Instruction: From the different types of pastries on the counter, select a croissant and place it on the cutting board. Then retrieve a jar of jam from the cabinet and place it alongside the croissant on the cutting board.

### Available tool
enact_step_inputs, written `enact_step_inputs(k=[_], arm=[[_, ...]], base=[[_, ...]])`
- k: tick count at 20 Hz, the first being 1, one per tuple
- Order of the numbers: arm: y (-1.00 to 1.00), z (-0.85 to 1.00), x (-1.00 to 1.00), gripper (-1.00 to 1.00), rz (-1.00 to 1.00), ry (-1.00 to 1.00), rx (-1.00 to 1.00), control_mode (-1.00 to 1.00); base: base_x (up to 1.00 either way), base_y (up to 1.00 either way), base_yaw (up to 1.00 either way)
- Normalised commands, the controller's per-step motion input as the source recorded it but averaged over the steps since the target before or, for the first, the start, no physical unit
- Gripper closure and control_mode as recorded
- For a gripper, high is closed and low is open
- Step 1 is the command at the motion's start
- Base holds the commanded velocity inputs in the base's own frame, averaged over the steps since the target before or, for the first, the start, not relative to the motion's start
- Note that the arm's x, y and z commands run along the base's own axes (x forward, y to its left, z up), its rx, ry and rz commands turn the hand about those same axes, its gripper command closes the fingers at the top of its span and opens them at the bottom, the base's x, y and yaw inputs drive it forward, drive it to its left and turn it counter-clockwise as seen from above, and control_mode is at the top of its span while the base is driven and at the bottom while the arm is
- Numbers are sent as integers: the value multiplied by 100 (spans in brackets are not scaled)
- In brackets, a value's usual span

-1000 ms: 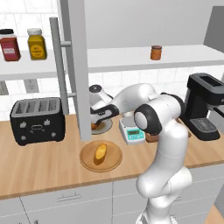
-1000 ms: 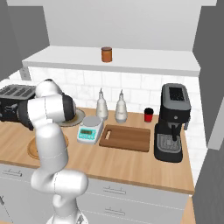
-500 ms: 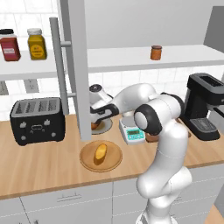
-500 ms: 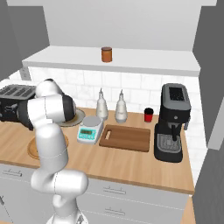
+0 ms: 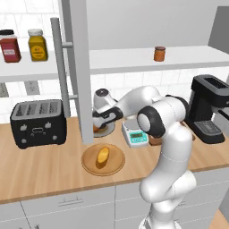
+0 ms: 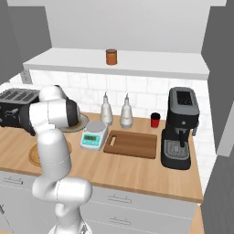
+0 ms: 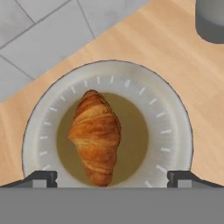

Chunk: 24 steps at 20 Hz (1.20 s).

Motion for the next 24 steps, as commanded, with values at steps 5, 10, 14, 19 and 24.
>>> enact_step_inputs(k=[5, 10, 14, 19, 24], arm=[[0, -14, 0, -100, 0, -4, 0, -100], [0, -19, 2, -100, 0, 0, 0, -100], [1, -7, 30, -100, 0, 0, 0, -100], [4, 0, 43, -100, 0, 0, 0, -100], [21, -11, 6, -100, 0, 0, 0, -100]], base=[[0, 0, 0], [0, 0, 0], [0, 0, 0], [0, 0, 0], [0, 0, 0]])
